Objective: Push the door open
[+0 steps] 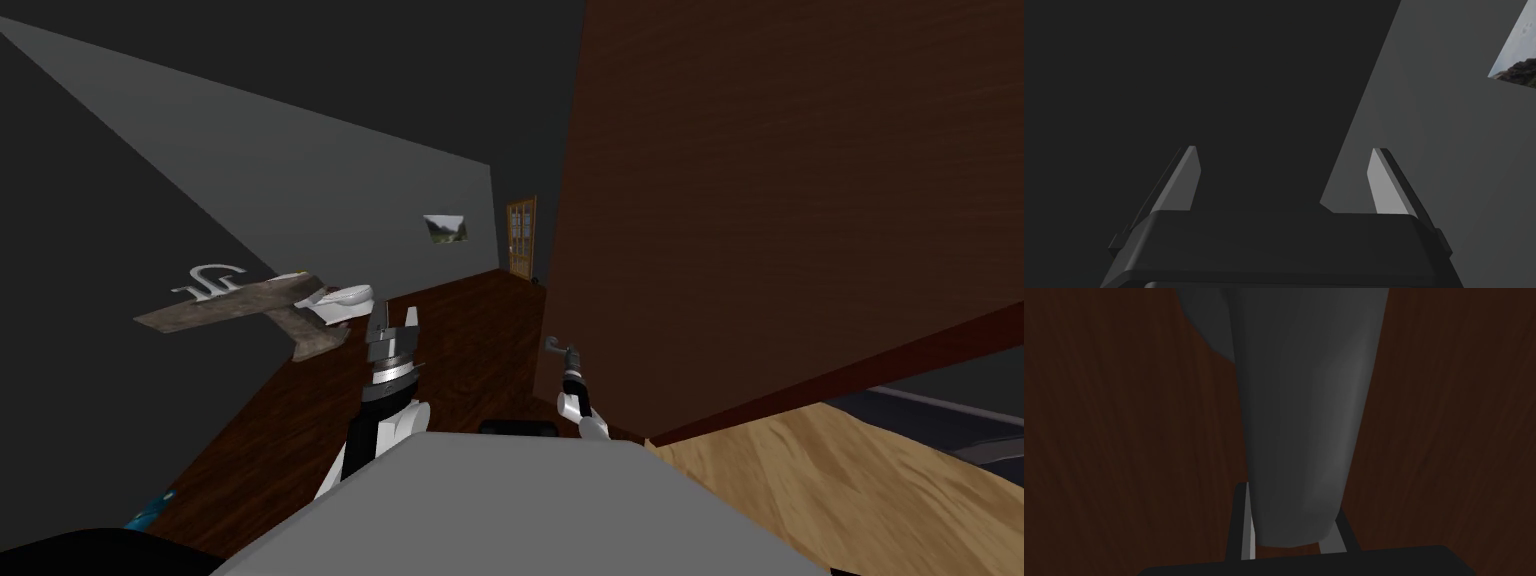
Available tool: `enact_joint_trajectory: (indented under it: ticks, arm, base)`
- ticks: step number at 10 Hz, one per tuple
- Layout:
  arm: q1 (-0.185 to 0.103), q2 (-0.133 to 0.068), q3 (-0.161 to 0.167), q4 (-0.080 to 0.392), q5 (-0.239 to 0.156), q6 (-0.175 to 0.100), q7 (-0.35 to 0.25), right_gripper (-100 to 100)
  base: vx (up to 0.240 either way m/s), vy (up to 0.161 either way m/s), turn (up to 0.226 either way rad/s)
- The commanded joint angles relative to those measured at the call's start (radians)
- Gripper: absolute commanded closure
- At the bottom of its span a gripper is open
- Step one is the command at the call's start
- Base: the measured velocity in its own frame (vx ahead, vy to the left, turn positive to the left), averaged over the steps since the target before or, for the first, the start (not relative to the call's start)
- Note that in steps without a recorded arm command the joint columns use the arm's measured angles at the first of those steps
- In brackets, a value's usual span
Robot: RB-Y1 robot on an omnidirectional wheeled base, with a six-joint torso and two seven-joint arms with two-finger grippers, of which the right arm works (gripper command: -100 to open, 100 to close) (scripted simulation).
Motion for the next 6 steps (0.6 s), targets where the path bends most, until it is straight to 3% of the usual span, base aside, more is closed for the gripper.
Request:
enact_joint_trajectory:
  ticks: [1,3,4,5,6]
  arm:
    - [-0.001,0.024,-0.001,-0.015,-0.001,0.006,0.011,100]
    - [-0.002,0.034,-0.006,-0.015,-0.004,0.005,0.017,100]
    - [0.013,0.018,-0.015,-0.028,-0.008,0.011,0.020,100]
    - [0.011,-0.014,-0.032,-0.022,-0.022,0.001,0.024,100]
    - [0.011,-0.022,-0.039,-0.022,-0.028,0.000,0.028,100]
  base:
    - [0.116,0.071,-0.057]
    - [0.088,0.081,-0.040]
    - [0.015,0.010,-0.042]
    - [0.116,0.024,-0.030]
    - [0.195,0.049,-0.038]
